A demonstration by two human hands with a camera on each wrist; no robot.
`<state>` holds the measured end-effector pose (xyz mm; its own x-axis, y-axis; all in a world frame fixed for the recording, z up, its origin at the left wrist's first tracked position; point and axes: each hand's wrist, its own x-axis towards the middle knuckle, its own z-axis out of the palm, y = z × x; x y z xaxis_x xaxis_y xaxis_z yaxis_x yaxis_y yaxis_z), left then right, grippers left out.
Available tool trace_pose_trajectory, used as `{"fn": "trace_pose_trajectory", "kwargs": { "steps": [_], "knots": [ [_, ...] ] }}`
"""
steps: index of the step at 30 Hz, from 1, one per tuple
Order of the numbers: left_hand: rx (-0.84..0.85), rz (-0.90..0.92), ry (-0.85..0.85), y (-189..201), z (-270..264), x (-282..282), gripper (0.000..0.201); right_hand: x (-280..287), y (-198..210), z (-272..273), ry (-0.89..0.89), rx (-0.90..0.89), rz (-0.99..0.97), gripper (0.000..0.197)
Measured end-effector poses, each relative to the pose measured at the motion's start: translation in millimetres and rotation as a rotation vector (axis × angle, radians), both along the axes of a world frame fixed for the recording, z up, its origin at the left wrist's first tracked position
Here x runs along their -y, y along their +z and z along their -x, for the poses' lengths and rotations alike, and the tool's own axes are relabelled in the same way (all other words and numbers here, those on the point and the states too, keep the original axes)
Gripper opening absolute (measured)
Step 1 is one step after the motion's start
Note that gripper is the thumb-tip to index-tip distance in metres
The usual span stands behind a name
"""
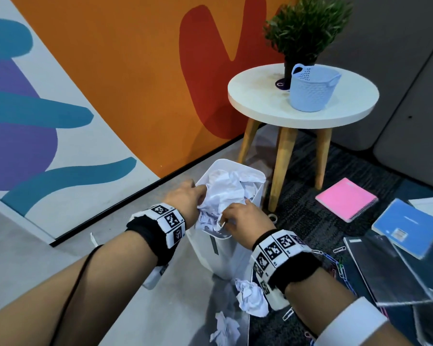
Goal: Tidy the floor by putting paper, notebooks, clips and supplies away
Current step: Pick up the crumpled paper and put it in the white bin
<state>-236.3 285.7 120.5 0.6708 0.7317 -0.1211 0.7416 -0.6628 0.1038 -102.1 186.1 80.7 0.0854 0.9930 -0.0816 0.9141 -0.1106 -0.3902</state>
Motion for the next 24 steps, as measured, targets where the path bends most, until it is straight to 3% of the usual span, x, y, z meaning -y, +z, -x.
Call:
{"fn": "trace_pose_trajectory", "kwargs": {
  "steps": [3,8,14,18,24],
  "knots": [
    [-0.023,0.021,-0.032,-3.8,-5.6,2.1,0.01,2.3,-3.0,-0.9,-0.034,-0.018,-0.001,0.028],
    [-0.136,0.077,0.013,-13.5,-6.1,-0.6,0.04,-0.2,-8.4,-3.4,-0.065,0.074,0.017,0.028],
    [-0.387,0.013,-0.075,-23.1,-8.1,9.0,0.047,7.7,-20.3,-3.2,-0.059,0.057,0.014,0.035],
    [-0.357,-0.108,-0.037,-15.9,-11.5,15.0,0.044,14.6,-25.1,-6.3,-0.101,-0.041,-0.086,0.031],
    [-0.133,-0.203,0.015,-6.4,-29.6,28.8,0.043,28.9,-25.4,-22.4,-0.147,-0.084,-0.293,0.024]
  ]
}}
